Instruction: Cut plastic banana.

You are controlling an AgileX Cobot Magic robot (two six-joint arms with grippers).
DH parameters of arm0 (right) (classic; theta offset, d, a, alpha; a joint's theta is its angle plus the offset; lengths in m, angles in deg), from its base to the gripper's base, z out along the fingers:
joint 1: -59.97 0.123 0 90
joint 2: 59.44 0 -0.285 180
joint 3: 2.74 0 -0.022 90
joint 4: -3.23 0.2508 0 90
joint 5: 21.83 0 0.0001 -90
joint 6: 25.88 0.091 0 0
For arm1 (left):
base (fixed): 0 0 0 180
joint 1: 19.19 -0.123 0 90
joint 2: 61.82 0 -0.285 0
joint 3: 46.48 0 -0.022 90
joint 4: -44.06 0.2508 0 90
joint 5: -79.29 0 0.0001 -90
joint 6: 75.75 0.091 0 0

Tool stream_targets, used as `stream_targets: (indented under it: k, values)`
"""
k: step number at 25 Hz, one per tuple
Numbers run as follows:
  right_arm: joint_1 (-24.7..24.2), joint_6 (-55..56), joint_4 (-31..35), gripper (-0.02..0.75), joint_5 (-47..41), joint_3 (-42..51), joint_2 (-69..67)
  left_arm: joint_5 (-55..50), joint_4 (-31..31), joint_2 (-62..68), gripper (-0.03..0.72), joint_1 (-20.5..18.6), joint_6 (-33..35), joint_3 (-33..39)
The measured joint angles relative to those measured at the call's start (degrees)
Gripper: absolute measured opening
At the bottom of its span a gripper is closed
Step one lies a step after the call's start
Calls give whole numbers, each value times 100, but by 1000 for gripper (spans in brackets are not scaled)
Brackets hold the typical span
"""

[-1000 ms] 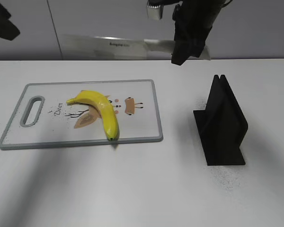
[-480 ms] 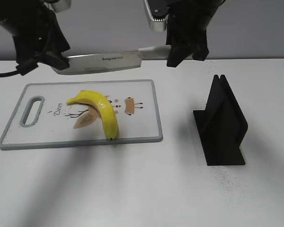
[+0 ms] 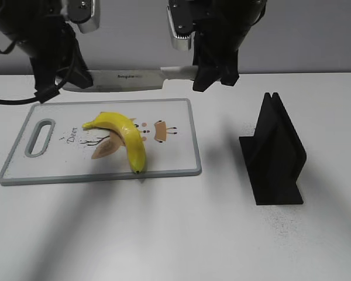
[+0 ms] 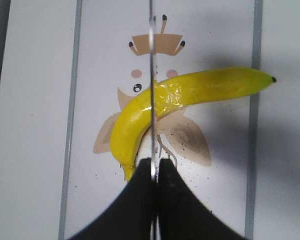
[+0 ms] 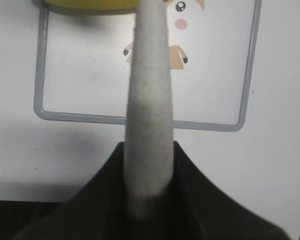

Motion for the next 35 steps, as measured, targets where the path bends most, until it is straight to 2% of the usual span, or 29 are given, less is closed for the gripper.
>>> stream_targets:
  k: [7, 15, 22, 28, 35]
  values:
    - [-18, -30, -117, 186, -128, -479, -544, 268, -31, 586, -9, -18, -18, -11]
    - [-56, 78, -164, 187, -75, -583, -1618, 449, -168, 2051, -9, -19, -13, -100]
    - [-51, 102, -145, 187, -280, -750, -1612, 451, -48, 1867, -9, -1, -18, -71]
    - [-24, 128, -151, 189, -466, -1338, -1462, 486, 117, 1294, -9, -27, -125, -41]
    - [-12, 163, -168, 193, -477, -1456, -1026, 424, 138, 707, -9, -34, -158, -41]
